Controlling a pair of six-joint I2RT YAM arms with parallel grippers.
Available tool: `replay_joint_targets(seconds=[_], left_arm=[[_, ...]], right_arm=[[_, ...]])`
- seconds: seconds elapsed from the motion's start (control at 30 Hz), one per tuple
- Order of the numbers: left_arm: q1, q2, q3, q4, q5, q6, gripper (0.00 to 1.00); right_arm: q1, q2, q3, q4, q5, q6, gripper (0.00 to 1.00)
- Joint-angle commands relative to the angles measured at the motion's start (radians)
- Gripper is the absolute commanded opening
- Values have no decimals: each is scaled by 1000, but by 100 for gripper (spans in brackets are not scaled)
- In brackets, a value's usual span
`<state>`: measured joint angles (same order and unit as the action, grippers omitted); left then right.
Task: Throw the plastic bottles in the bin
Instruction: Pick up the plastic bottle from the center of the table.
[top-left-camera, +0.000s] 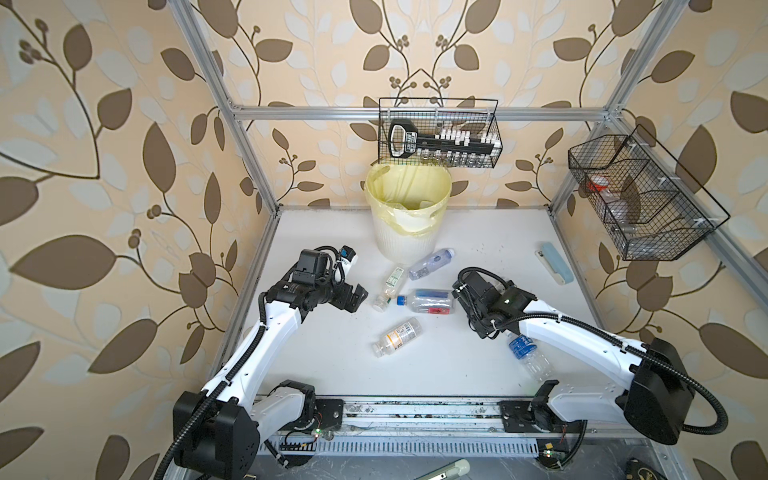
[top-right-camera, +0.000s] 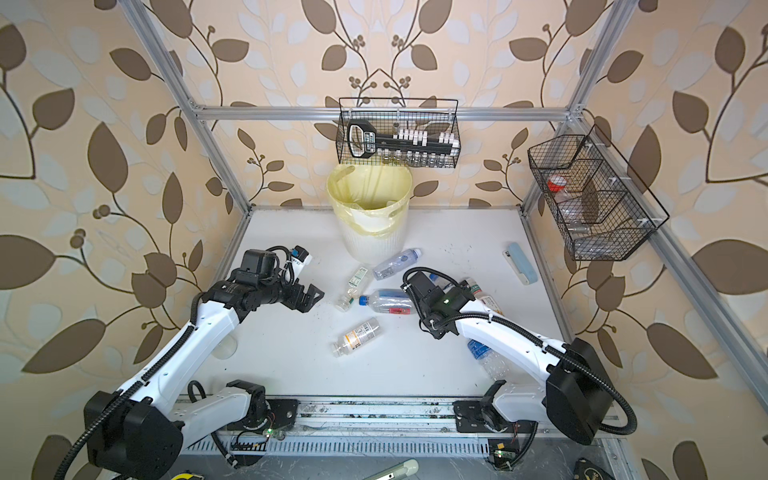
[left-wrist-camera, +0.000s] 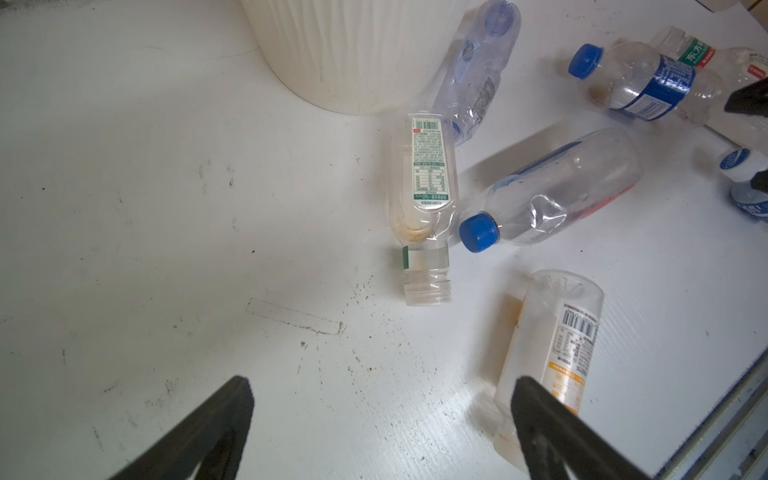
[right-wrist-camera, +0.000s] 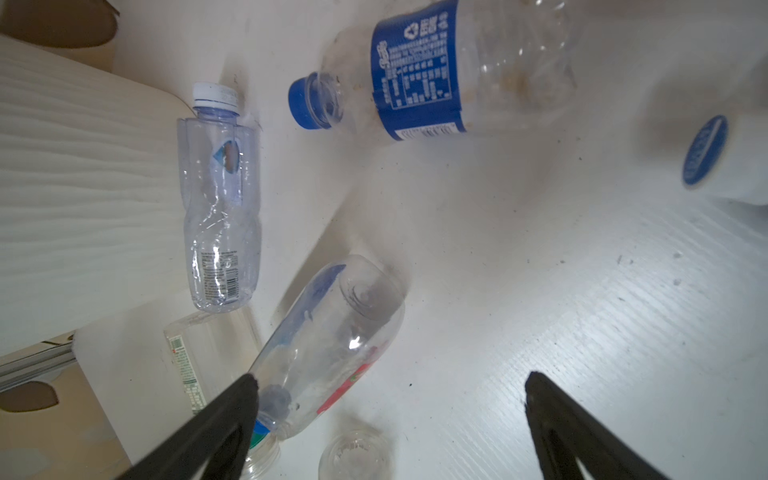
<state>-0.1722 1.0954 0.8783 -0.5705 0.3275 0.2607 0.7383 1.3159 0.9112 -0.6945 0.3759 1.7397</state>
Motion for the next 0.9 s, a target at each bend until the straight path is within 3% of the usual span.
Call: replay_joint_targets(seconds=[0.0, 0.87], left_arm=[[20, 1, -7, 17, 58, 6, 99], [94, -8, -5, -2, 149, 1, 99]], right_arm=[[9, 29, 26, -60, -26, 137, 100], [19, 309, 225, 19, -140, 193, 100]])
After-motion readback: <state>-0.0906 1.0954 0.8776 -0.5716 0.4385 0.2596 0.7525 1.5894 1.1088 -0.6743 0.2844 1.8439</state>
